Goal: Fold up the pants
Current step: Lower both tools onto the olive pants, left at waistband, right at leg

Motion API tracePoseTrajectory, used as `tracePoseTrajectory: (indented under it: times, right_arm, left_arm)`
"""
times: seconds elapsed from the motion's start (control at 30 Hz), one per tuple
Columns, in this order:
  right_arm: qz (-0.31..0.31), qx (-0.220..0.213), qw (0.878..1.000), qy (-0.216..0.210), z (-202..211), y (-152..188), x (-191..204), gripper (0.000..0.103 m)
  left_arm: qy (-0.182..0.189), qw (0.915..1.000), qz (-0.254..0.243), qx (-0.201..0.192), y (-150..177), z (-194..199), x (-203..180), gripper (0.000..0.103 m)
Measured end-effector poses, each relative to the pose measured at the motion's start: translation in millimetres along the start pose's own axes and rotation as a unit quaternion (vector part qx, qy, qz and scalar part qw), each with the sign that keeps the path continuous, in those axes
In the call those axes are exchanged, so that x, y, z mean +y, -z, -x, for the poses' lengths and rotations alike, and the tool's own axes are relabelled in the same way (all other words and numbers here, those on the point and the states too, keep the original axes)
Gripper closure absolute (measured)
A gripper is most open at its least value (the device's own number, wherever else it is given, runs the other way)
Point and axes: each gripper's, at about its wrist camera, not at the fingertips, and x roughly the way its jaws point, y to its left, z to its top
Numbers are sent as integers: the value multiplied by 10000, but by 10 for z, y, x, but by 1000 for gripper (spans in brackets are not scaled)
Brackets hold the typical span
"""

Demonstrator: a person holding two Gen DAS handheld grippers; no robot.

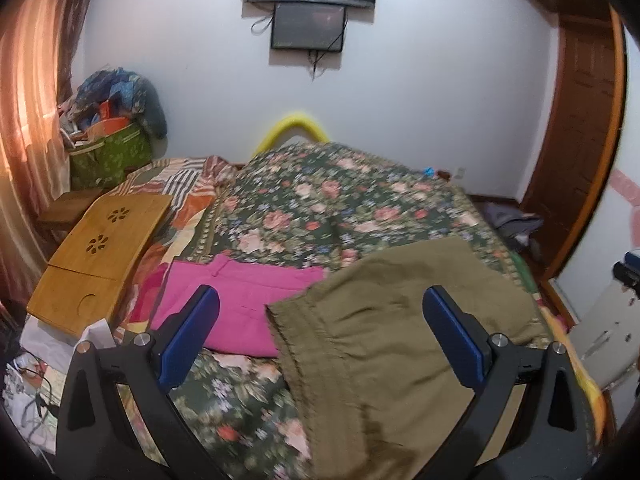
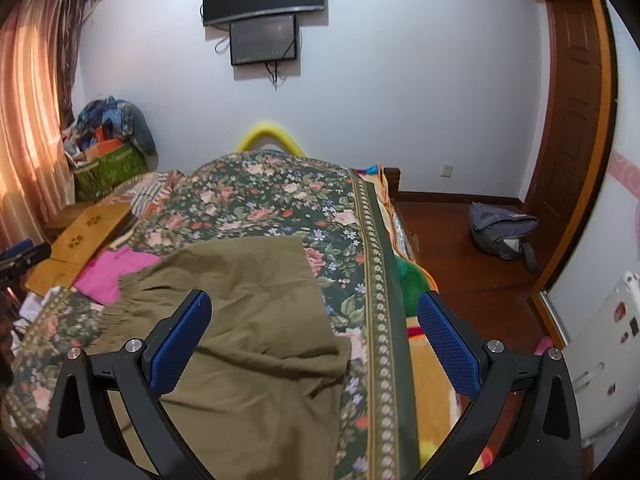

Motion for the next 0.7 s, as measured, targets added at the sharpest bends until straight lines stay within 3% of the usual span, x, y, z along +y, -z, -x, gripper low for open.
tracePoseTrajectory:
  times: [0.27, 0.53, 0.7]
  right_arm:
    - [655, 253, 9975, -27, -610, -256, -21, 1]
    - [1037, 596, 9926, -183, -1355, -407, 91, 1]
    - [1101, 968, 9874, -601, -1863, -399, 171, 2]
  left_arm:
    - [-130, 9991, -211, 344, -105, -764, 242, 0]
    - [-421, 9902, -472, 1246, 78, -1584, 317, 0]
    - [-182, 9847, -382, 1693, 244, -1966, 432, 5]
